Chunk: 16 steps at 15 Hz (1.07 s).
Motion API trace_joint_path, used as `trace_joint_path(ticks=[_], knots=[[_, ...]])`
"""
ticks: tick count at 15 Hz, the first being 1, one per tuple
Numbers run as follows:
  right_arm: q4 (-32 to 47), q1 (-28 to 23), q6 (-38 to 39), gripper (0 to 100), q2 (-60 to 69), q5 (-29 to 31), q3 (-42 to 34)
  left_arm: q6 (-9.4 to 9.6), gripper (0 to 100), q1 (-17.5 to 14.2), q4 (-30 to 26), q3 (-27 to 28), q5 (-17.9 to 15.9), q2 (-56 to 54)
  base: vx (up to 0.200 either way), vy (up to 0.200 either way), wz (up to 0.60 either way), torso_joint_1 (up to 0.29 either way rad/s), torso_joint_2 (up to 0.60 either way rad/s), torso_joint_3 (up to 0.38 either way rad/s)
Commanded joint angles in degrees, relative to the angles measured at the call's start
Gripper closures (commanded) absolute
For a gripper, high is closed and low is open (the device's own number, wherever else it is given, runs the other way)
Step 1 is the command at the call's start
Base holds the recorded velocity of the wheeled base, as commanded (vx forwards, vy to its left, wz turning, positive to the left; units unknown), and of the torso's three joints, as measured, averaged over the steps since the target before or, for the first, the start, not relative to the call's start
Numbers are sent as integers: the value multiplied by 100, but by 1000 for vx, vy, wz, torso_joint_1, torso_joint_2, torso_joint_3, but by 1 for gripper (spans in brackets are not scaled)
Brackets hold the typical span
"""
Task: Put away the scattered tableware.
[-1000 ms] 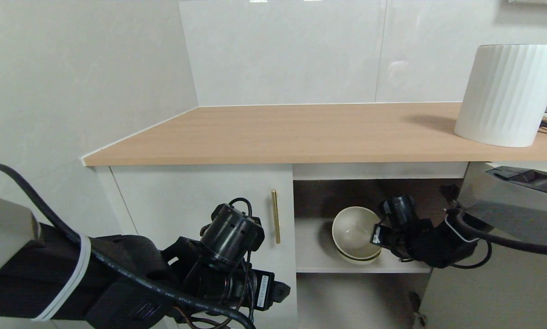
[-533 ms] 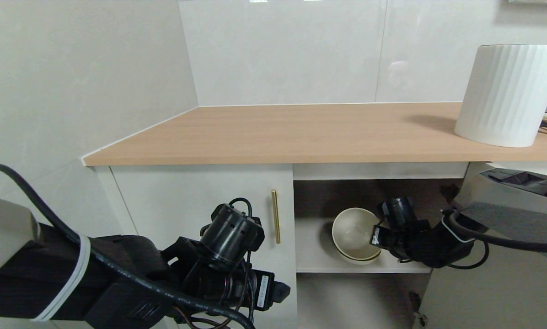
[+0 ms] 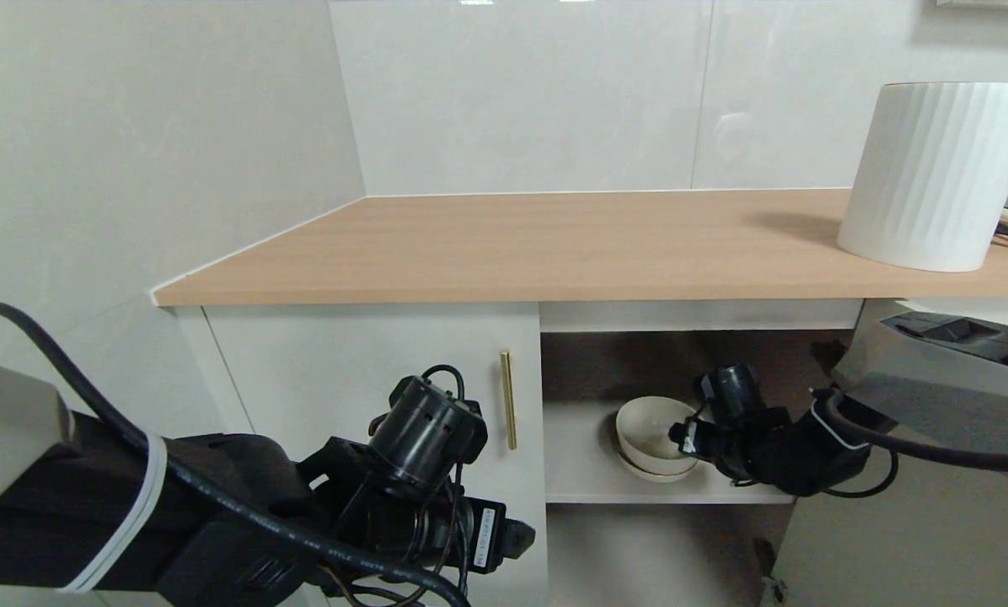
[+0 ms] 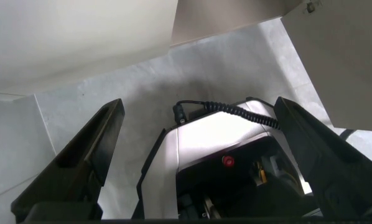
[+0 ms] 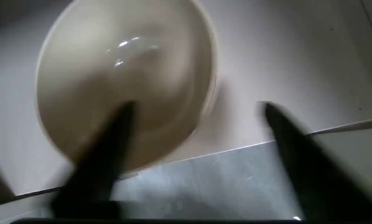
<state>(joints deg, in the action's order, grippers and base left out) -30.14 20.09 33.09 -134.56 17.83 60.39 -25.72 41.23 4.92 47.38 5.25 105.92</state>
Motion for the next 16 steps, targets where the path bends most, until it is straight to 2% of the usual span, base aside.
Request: trace_joint_path(ticks=[1, 3, 6, 8, 10, 13, 16], knots=[[-1, 4, -4, 0, 26, 1, -10, -3, 0, -1, 0, -1, 2, -2, 0, 0, 0, 0, 0, 0], [43, 30, 5, 0, 176, -8, -71, -38, 0, -10, 8, 8, 11, -72, 0, 0, 0, 0, 0, 0], [720, 127, 14, 0, 1169, -193, -361, -38, 0, -212, -27, 8, -7, -757, 0, 0, 0, 0, 0, 0], [1405, 223, -4, 0, 2197, -641, -695, -21, 0, -326, -167, -10, -16, -1566, 0, 0, 0, 0, 0, 0], [2495, 505, -347, 0, 3480, -1072, -889, 41, 0, -379, -501, 16, -33, -2498, 0, 0, 0, 0, 0, 0], [3444, 1111, -373, 0, 4676, -1089, -1249, 41, 0, -563, -703, -212, -156, -3333, 0, 0, 0, 0, 0, 0], [3831, 1137, -373, 0, 5476, -1019, -1495, 50, 0, -924, -703, -537, -209, -3992, 0, 0, 0, 0, 0, 0]])
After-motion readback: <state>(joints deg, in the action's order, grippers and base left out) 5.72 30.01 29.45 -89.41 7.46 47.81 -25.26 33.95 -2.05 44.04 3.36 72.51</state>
